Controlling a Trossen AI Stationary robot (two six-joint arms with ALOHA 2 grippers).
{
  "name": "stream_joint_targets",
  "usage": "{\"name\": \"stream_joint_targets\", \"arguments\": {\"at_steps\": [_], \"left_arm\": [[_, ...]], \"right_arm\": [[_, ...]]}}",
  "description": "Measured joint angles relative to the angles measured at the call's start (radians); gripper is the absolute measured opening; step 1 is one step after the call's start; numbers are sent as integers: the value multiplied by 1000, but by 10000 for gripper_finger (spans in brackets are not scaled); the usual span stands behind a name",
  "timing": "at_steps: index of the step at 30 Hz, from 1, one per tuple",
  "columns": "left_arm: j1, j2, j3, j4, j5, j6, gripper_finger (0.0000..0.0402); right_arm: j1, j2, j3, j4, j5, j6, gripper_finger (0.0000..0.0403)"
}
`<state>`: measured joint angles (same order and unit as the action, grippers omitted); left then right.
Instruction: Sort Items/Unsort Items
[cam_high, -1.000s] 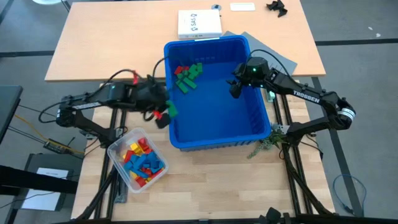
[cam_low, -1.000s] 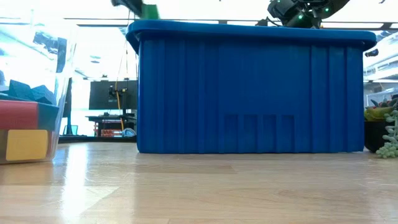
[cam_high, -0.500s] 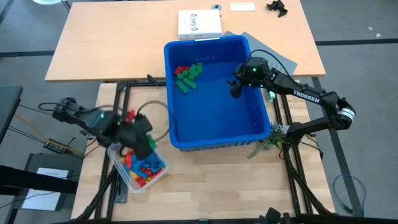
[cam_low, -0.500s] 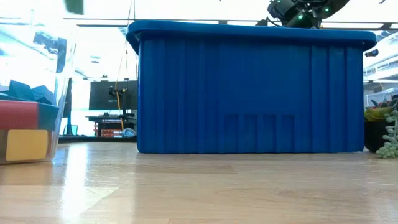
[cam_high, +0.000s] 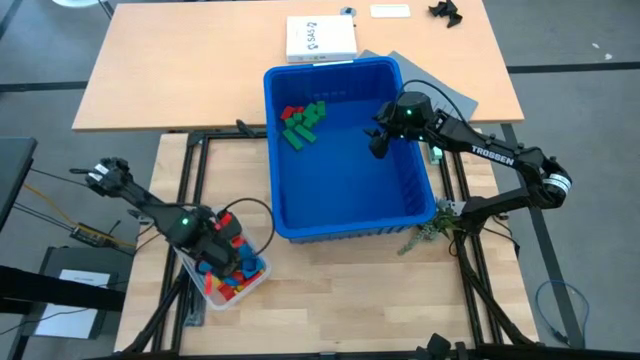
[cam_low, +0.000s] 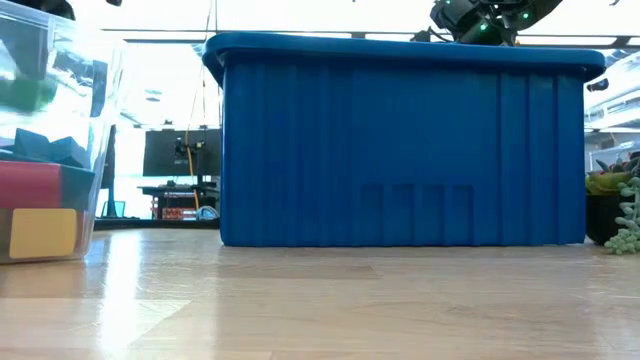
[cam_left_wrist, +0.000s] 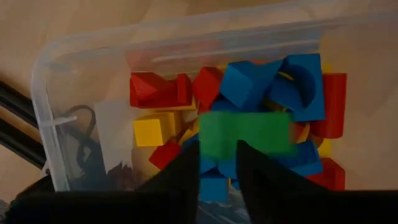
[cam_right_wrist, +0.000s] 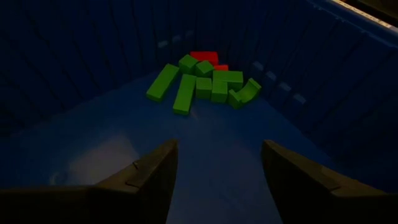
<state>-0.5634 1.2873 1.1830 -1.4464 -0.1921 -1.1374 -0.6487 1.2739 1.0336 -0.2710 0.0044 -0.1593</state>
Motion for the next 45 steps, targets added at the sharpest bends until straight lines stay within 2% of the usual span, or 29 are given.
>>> {"name": "stream_joint_targets", "arguments": {"at_steps": [5,9,14,18,21,25,30,33,40,45], "left_arm": [[25,-2,39,-37,-3,8,169],[58,-15,105,-38,-36,34,199],[121,-21,215,-26,-140,126,207],[215,-21,276,53,-208,281,207],[319,-20,292,150,-213,436,208],[501,-11,292,283,-163,645,224],[718,24,292,448,-21,872,269],[826,66,300,522,23,972,290],[998,268,434,537,26,1143,294],[1072,445,581,538,53,1285,286]], "right_arm": [[0,0,0,0,0,0,229],[0,0,0,0,0,0,229],[0,0,0,0,0,-1,229],[0,0,0,0,-5,-1,229],[0,0,0,0,-26,-1,229],[0,0,0,-1,-33,-1,229],[0,0,0,-1,-34,-1,229],[0,0,0,-1,-34,-1,229],[0,0,0,0,-34,-1,229],[0,0,0,0,-33,-1,229]]}}
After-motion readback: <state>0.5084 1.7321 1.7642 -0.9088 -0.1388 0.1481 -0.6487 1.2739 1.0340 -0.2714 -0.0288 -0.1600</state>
